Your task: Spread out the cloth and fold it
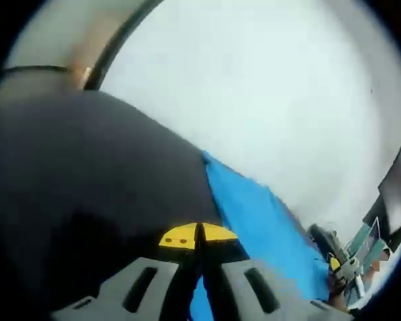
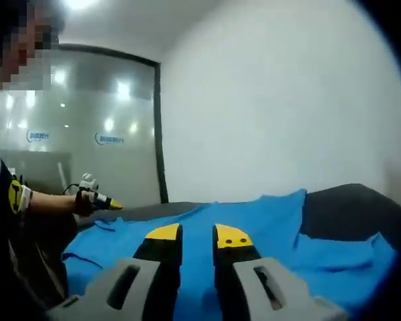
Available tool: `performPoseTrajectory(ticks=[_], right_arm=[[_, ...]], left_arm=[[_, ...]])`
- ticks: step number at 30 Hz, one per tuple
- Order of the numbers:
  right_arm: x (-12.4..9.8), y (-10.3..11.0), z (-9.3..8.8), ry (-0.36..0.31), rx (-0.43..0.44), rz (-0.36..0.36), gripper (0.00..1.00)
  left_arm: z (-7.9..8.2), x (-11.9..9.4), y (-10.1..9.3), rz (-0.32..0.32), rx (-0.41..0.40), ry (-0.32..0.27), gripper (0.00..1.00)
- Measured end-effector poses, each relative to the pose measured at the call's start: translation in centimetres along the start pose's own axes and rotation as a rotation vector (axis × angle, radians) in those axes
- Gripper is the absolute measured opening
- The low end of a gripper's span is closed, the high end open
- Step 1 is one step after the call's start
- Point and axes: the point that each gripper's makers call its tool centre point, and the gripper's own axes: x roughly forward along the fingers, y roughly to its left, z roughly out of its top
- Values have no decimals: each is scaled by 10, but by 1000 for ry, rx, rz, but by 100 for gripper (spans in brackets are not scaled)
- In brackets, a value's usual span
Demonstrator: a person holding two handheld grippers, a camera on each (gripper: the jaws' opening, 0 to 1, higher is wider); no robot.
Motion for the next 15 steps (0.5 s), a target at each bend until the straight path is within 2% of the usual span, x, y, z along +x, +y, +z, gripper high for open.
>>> performPoseTrajectory(ticks=[2, 3, 6, 8, 9, 10, 11, 12, 13, 15], right_arm=[[-1, 2, 0, 0, -16, 5, 15], [-1, 2, 0, -1, -19, 6, 15], [-2, 2, 3, -13, -14, 12, 15], [-2, 2, 3, -15, -9, 12, 15], [-2, 1, 3, -17, -6, 11, 15], [-2, 1, 4, -19, -5, 12, 15], [-2, 1, 4, -22, -4, 13, 15], [-3, 2, 5, -24, -4, 15, 15], [-3, 2, 5, -26, -4, 16, 15], [-3, 2, 5, -27, -8, 18, 15]], left_arm=[[-13, 2, -4, -33, 4, 84, 6], [-19, 3, -4, -28, 25, 120, 8], [-12, 7, 7, 42, 224, 73, 16], [-17, 10, 11, 35, 277, 126, 27], [-20, 10, 12, 16, 336, 150, 31], [-18, 9, 14, -14, 439, 153, 32], [-16, 5, 16, -39, 507, 149, 27], [-14, 0, 11, -111, 592, 131, 23], [-12, -6, 9, -173, 689, 104, 23], [-6, -10, 16, -189, 777, 66, 23]])
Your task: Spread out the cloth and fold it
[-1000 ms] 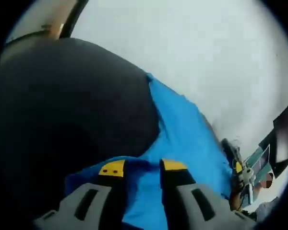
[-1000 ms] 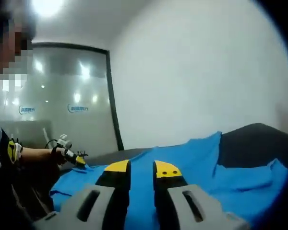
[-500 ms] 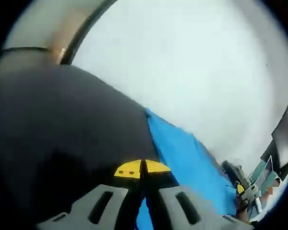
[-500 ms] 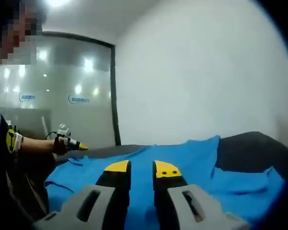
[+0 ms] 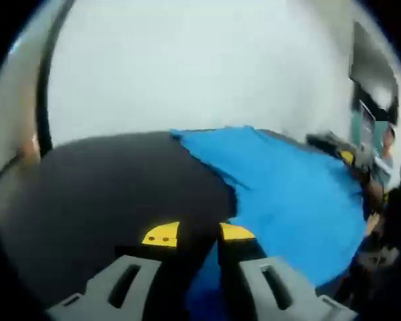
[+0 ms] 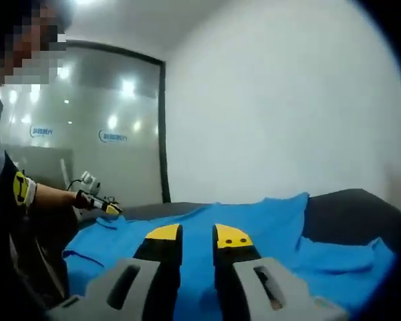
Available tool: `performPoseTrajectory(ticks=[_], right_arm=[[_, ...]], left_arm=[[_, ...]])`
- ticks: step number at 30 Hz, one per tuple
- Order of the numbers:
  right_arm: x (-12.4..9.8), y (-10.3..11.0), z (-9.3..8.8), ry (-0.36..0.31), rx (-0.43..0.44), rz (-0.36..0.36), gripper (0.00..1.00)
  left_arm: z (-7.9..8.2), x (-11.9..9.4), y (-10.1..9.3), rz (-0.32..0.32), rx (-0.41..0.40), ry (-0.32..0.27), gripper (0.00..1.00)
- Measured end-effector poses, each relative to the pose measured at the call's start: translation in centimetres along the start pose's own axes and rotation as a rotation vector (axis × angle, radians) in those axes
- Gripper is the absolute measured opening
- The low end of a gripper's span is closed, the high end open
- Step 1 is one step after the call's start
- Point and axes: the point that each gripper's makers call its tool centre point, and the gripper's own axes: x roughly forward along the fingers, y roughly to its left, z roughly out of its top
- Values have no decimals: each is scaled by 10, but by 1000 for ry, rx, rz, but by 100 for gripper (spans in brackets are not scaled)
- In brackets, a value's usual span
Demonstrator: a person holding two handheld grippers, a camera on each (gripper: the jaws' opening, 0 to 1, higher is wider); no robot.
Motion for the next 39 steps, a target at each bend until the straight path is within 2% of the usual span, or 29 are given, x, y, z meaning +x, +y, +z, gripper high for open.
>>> performPoseTrajectory(ticks=[1, 2, 5, 6, 9, 10, 11, 12, 13, 15, 17, 18, 20, 22, 24, 26, 27, 30, 31, 32, 33, 34, 36, 37, 39], right_arm=[[1, 0, -1, 4, -1, 2, 15], [1, 0, -1, 6, -2, 5, 15], [2, 0, -2, 11, -2, 6, 15], [2, -1, -1, 7, -1, 3, 15], [-1, -2, 2, -10, 9, -3, 15], [-1, -3, 3, -13, 14, -3, 15], [-1, -3, 3, -13, 18, -2, 15], [0, -4, 3, -11, 22, -2, 15], [0, -4, 2, -7, 23, -3, 15], [1, -4, 1, -2, 21, -5, 15], [0, -4, 1, 1, 19, -5, 15], [0, -4, 1, 1, 17, -6, 15], [0, -5, 1, 1, 13, -10, 15], [0, -5, 1, 3, 13, -12, 15], [-1, -6, 1, 2, 14, -14, 15], [-1, -6, 1, 2, 17, -16, 15], [-1, -7, 1, 2, 17, -18, 15], [0, -10, -5, 30, 10, -41, 15], [-1, -15, -13, 75, -12, -66, 15], [0, -17, -17, 99, -32, -78, 15], [2, -15, -20, 115, -58, -76, 15], [3, -13, -19, 108, -60, -67, 15], [2, -7, -17, 101, -78, -44, 15], [1, -5, -17, 99, -85, -41, 15], [1, -6, -15, 92, -90, -42, 15]], left_arm=[[-3, -1, -2, -14, 31, 19, 23], [-6, 0, -8, -60, 51, 51, 23], [-13, 10, -25, -195, 29, 89, 24], [-16, 14, -25, -200, 27, 94, 25], [-43, 24, -22, -205, 98, 215, 27], [-24, 30, -28, -222, 14, 99, 27], [-25, 33, -30, -248, 41, 116, 26], [-31, 35, -32, -247, 76, 153, 25], [-25, 36, -37, -274, 86, 113, 23], [-26, 35, -43, -324, 48, 127, 12], [-22, 32, -31, -283, 87, 119, 1], [-18, 27, -31, -290, 90, 112, 0], [-5, 21, -27, -286, 41, 55, 0], [3, 11, -19, -249, 63, 24, 0], [4, 3, -15, -225, 88, 33, 0], [6, -1, -9, -207, 73, 16, 0], [9, 0, -6, -194, 62, -6, 0], [7, 7, -2, -156, 54, -20, 0], [3, 13, 11, -68, 56, -4, 0], [-9, 16, 22, 0, 120, 64, 0], [-20, 16, 19, -21, 179, 127, 0], [-25, 16, 9, -65, 179, 146, 0], [-21, 11, -8, -137, 122, 113, 1], [-15, 8, -11, -147, 126, 85, 3], [-1, 4, -9, -129, 97, 23, 8]])
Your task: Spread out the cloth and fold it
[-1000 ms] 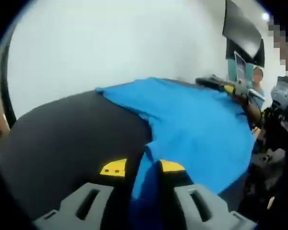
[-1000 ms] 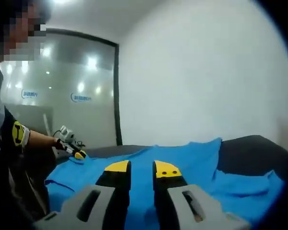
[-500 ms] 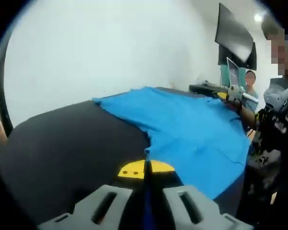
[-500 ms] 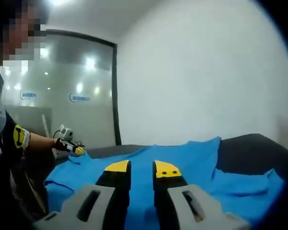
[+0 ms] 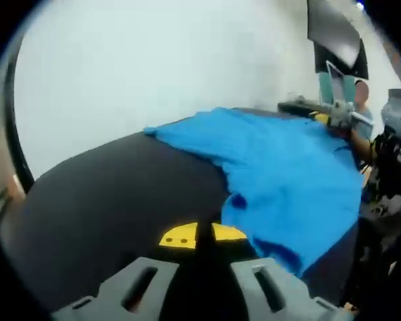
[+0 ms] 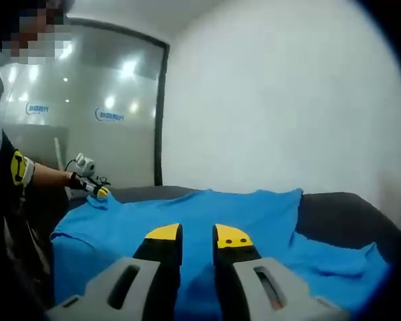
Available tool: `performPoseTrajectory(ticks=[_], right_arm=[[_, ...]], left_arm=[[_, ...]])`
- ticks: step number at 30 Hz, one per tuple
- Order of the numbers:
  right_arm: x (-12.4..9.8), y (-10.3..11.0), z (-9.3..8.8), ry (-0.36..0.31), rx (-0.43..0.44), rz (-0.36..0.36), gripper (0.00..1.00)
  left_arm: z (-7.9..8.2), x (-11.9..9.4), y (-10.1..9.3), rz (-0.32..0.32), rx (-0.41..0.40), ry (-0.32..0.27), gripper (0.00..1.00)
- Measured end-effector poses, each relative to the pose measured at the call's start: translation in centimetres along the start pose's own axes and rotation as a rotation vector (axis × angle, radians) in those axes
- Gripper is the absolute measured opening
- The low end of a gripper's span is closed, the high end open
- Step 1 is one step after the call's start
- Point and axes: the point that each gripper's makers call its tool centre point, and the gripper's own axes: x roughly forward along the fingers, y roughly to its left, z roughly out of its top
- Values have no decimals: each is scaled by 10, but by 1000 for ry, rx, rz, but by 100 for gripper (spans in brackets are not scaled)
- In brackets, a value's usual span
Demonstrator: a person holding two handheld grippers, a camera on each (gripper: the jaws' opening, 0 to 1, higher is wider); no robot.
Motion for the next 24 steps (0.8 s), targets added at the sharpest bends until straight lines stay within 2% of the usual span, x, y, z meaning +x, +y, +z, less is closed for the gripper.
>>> performPoseTrajectory(ticks=[2, 4, 5, 6, 8, 10, 13, 15, 16, 17, 21, 24], right_arm=[[0, -1, 1, -3, 9, 2, 15], [0, -2, 1, -8, 21, 1, 15], [-1, -2, 2, -14, 24, 1, 15], [-1, -2, 3, -19, 27, 2, 15], [-1, -2, 4, -26, 30, 3, 15], [-1, -2, 4, -26, 29, 3, 15], [-1, -1, 4, -26, 29, 7, 15], [-1, -1, 3, -26, 27, 7, 15], [-1, -1, 3, -26, 28, 7, 15], [-1, -1, 3, -27, 29, 6, 15], [-1, -1, 4, -34, 38, 4, 15], [-1, 0, 5, -39, 41, 4, 15]], left_arm=[[7, -4, -2, -24, -19, -22, 14], [10, -4, -12, -85, -65, -26, 15], [8, -3, -16, -105, -75, -9, 15], [4, 0, -16, -97, -71, 11, 16], [-15, 5, -15, -92, -26, 107, 16], [-28, 12, -17, -106, -5, 167, 16], [-25, 22, -22, -132, -33, 134, 16], [-27, 26, -13, -86, 53, 147, 14], [-25, 25, -7, -57, 97, 148, 5], [-22, 24, -1, -24, 122, 150, 1], [3, 13, 7, 32, 166, 40, 0], [6, 3, 12, 78, 209, 35, 0]])
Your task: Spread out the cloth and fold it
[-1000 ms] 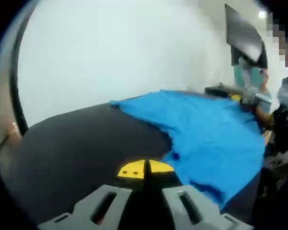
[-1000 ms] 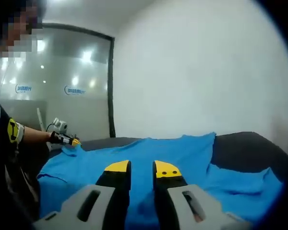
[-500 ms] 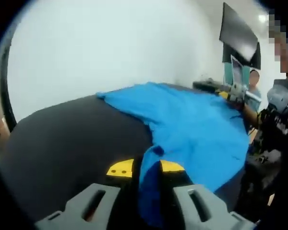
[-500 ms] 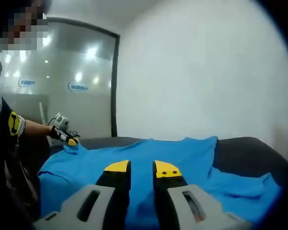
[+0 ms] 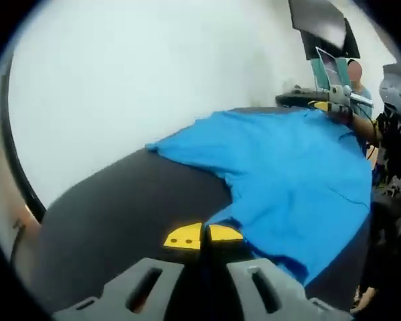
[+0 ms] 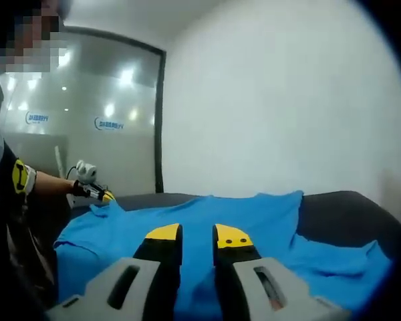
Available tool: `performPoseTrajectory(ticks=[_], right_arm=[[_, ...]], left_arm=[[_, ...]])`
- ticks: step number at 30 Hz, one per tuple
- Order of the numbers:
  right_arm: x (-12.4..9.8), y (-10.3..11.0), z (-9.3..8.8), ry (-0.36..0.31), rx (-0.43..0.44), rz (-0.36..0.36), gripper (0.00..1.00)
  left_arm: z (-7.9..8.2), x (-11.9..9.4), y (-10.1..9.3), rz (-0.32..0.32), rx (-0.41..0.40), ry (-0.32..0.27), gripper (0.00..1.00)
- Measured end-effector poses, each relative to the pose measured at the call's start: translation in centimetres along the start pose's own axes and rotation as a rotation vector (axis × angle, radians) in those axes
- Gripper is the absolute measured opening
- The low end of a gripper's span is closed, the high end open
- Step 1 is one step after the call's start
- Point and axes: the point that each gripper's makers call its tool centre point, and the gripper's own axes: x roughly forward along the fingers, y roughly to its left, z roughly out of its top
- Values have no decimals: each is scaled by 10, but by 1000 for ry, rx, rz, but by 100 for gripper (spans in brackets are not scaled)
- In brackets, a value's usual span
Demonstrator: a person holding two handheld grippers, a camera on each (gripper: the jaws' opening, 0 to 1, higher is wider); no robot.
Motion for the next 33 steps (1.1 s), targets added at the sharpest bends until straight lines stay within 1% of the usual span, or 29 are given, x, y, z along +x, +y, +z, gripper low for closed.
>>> performPoseTrajectory(ticks=[2, 3, 4, 5, 6, 7, 8, 10, 11, 12, 13, 14, 15, 16, 17, 18, 19, 20, 21, 22, 23, 24, 25, 26, 27, 28, 30, 31, 33], right_arm=[[0, 0, 0, -1, 0, 1, 15], [0, 1, 1, -3, 1, 2, 15], [0, 1, 1, -6, 2, 2, 15], [-1, 1, 2, -9, 4, 3, 15], [-1, 1, 2, -11, 5, 4, 15], [-1, 1, 2, -12, 5, 4, 15], [-1, 1, 3, -14, 6, 4, 15], [-2, 1, 4, -19, 8, 4, 15], [-2, 1, 4, -22, 9, 4, 15], [-2, 1, 5, -25, 9, 5, 15], [-3, 1, 5, -27, 10, 5, 15], [-3, 2, 5, -28, 10, 6, 15], [-3, 2, 6, -29, 8, 8, 15], [-3, 2, 6, -30, 8, 11, 15], [-3, 3, 6, -32, 7, 14, 15], [-3, 4, 7, -34, 7, 16, 15], [-3, 4, 7, -38, 6, 17, 15], [-3, 4, 8, -41, 7, 19, 15], [-3, 4, 9, -45, 9, 21, 15], [-2, 4, 9, -47, 11, 22, 15], [-2, 5, 10, -50, 12, 23, 15], [-2, 5, 11, -54, 15, 25, 15], [-2, 5, 11, -56, 15, 27, 15], [-2, 6, 11, -58, 16, 29, 15], [-2, 6, 12, -59, 17, 31, 15], [-2, 7, 12, -61, 16, 33, 15], [-2, 8, 12, -63, 15, 37, 15], [-1, 8, 12, -62, 14, 37, 15], [-1, 9, 12, -61, 13, 37, 15]], left_arm=[[3, -4, 4, 40, 31, -15, 0], [4, -5, 9, 86, 49, -19, 0], [3, -4, 16, 142, 70, -9, 0], [0, -3, 16, 153, 97, 7, 0], [-4, 2, 18, 179, 106, 23, 0], [-13, 8, 18, 197, 144, 65, 1], [-23, 16, 15, 194, 166, 111, 1], [-50, 28, 4, 153, 173, 230, 1], [-23, 32, 10, 213, 199, 71, 2], [-34, 28, 11, 223, 129, 131, 3], [-33, 26, 12, 222, 54, 115, 4], [-33, 21, 13, 220, -8, 116, 6], [-34, 14, 18, 231, -61, 114, 8], [-33, 5, 26, 254, -90, 111, 9], [-30, -3, 30, 270, -131, 87, 11], [-25, -11, 32, 270, -175, 51, 15], [-20, -20, 33, 265, -230, 18, 17], [-16, -30, 35, 270, -237, -6, 17], [-12, -40, 37, 275, -224, -27, 17], [-7, -51, 36, 265, -227, -62, 17], [-3, -60, 31, 237, -258, -90, 17], [0, -68, 23, 191, -297, -114, 17], [4, -76, 10, 131, -302, -132, 17], [5, -82, -4, 76, -278, -132, 17], [5, -86, -15, 42, -253, -113, 17], [2, -88, -25, 16, -245, -90, 18], [-5, -85, -42, -35, -208, -22, 21], [-11, -83, -46, -49, -186, 23, 22], [-24, -75, -53, -61, -117, 115, 22]])
